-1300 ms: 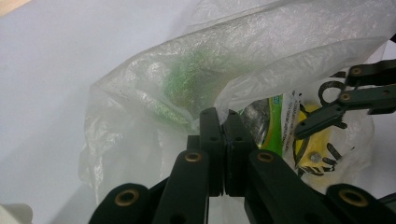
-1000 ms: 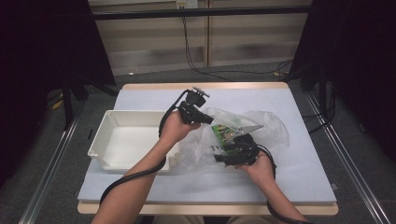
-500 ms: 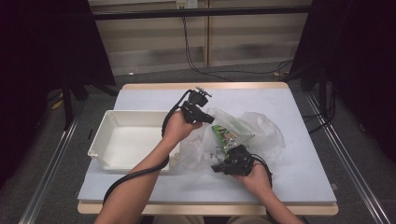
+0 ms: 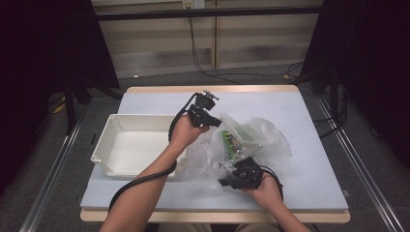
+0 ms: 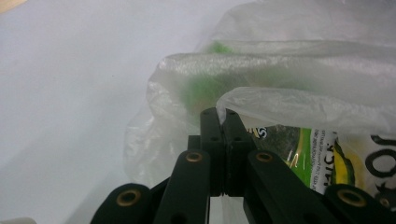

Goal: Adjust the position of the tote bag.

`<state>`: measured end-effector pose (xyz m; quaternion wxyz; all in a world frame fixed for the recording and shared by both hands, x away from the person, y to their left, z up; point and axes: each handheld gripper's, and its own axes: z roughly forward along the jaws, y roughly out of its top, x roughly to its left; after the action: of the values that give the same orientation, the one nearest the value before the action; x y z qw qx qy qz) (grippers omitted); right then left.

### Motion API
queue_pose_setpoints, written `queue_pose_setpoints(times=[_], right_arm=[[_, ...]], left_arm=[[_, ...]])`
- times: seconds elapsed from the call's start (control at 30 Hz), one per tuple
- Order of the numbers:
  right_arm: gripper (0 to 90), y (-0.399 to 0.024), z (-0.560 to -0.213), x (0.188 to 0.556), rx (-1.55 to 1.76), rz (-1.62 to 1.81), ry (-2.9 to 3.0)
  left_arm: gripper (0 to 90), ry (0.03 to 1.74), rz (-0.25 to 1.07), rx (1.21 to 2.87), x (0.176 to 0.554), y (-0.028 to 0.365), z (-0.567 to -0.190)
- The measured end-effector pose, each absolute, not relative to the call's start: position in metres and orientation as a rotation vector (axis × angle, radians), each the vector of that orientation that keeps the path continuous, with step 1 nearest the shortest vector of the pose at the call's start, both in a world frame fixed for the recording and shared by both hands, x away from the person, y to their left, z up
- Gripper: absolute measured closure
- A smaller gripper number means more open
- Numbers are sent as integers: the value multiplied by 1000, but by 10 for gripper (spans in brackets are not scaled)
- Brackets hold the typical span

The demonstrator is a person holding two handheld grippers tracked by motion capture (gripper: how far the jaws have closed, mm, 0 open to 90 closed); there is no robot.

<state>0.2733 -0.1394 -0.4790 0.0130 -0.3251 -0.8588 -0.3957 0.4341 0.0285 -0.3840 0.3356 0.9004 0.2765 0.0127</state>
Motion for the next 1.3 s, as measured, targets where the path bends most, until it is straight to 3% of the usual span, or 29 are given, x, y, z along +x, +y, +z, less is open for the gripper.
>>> queue_pose_setpoints(times=[0.27,0.57,0.7,0.9,1.0,1.3], right_arm=[[457,-150,-461,279,-1107,-1314,-2706],[412,-168,-440,291,-1171,-1369,-2707],[433,-174,-431,297,-1211,-1374,-2723],[545,-185,-430,301,-1240,-1383,-2691],[680,-184,-441,297,-1180,-1341,-2670],[780,-176,-462,288,-1114,-1271,-2661]], left_arm=[[898,720,33,2357,431,33,-380],[898,705,19,2365,431,31,-380],[898,712,18,2359,431,31,-380],[898,712,28,2365,432,32,-379],[898,729,27,2362,436,32,-379],[898,763,27,2366,449,30,-383]])
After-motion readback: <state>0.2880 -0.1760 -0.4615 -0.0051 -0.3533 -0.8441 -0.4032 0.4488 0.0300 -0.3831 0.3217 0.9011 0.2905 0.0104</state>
